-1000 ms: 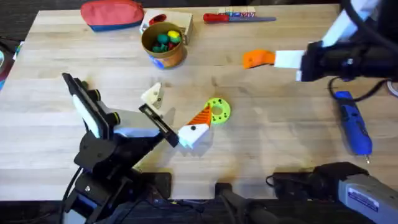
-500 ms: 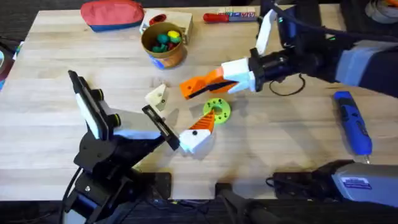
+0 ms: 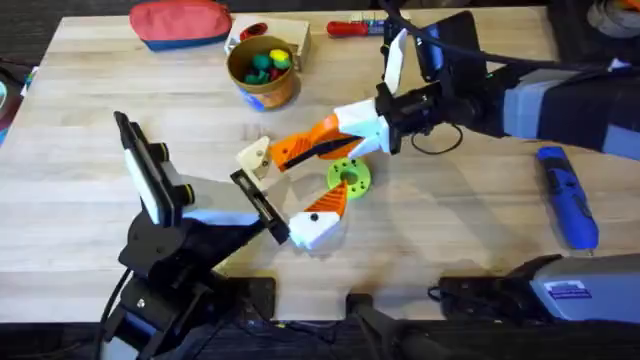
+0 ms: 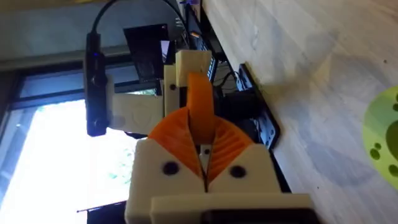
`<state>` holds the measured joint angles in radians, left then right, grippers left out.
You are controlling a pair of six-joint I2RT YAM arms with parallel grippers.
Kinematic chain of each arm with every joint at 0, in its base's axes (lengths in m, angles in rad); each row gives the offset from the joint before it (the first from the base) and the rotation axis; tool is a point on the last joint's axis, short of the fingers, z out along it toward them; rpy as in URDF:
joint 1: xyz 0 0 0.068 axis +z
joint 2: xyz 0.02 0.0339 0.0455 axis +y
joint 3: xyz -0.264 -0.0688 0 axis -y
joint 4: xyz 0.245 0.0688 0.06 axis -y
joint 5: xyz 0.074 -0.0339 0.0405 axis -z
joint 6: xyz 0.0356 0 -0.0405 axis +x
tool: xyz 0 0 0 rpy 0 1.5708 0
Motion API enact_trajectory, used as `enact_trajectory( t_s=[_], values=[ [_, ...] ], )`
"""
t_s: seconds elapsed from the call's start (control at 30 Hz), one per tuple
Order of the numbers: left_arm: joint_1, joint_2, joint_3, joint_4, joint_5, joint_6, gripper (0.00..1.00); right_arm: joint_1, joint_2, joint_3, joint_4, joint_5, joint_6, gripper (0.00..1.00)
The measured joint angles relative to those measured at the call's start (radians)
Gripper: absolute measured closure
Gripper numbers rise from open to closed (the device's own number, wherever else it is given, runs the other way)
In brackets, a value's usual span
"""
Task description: Pick up the gripper from the table and insert it into the empty holder that is missing its gripper. Then pick up a screw, insert it into the mounting hole, and use the screwdriver to tighten it. Finally, clean up the table by picking up the vegetable and placing it into the bucket.
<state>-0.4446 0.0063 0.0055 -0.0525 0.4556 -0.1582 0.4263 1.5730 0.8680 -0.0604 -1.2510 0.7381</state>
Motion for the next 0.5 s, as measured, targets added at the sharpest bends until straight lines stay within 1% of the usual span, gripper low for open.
enact_trajectory(
  t_s=[0.2,0.33,0.5],
  values=[
    [0.0,0.0,0.0,0.001,0.047,0.0,0.014,0.009,0.0,0.0,0.056,0.009,0.027,0.998],
    [0.008,0.0,0.0,0.001,0.05,0.0,0.015,0.028,0.007,-0.001,0.094,0.028,0.041,0.998],
    [0.011,0.0,0.0,0.0,0.058,-0.004,0.015,0.064,0.054,-0.001,0.168,0.034,0.062,0.998]
  ],
)
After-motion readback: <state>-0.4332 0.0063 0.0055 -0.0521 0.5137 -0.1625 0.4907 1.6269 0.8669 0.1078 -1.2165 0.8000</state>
